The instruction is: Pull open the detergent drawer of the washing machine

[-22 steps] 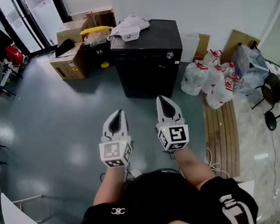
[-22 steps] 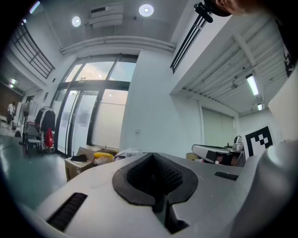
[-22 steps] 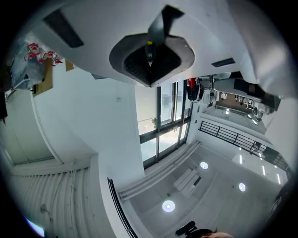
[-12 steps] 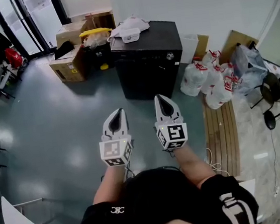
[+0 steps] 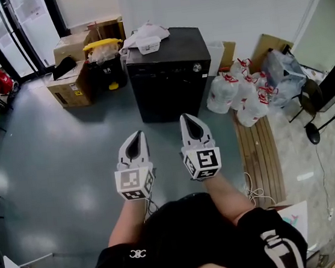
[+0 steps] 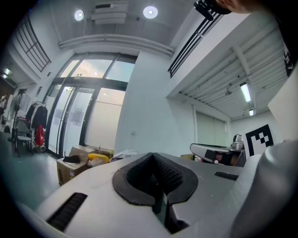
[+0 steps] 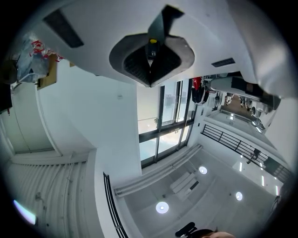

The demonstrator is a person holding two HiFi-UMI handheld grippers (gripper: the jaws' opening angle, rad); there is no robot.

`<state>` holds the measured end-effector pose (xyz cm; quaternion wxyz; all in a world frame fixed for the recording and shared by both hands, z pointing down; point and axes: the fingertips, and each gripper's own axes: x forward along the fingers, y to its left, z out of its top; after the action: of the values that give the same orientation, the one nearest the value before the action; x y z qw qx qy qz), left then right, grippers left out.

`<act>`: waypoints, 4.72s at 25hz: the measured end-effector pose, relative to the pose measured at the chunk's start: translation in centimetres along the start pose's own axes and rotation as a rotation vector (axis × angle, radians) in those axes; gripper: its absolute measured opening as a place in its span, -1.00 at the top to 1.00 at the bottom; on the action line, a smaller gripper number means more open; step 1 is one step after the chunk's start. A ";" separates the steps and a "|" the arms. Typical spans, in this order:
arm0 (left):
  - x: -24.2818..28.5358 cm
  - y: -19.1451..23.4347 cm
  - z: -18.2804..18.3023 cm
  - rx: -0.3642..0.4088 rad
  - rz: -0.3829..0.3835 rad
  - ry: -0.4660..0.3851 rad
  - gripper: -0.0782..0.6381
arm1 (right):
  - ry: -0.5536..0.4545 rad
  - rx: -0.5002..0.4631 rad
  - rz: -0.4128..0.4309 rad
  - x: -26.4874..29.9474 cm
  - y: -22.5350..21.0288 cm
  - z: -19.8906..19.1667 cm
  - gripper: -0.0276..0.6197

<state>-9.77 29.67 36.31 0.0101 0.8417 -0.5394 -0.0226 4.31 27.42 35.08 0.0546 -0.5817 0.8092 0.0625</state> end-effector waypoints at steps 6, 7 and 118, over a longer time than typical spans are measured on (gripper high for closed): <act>-1.2 2.2 -0.8 -0.019 -0.026 0.015 0.78 | 0.012 0.002 -0.019 0.7 2.6 -0.2 0.91; -1.5 2.7 -1.0 -0.022 -0.022 0.015 0.78 | 0.017 -0.003 -0.015 0.9 3.1 -0.3 0.91; 53.8 28.2 -24.0 -1.160 -0.080 -0.038 -0.03 | 0.321 -0.008 0.220 53.7 -22.7 -20.5 0.91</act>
<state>-11.73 -31.17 59.96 0.4591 0.7177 -0.4067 -0.3298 8.49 -33.26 45.76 -0.0848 -0.4923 0.8660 -0.0223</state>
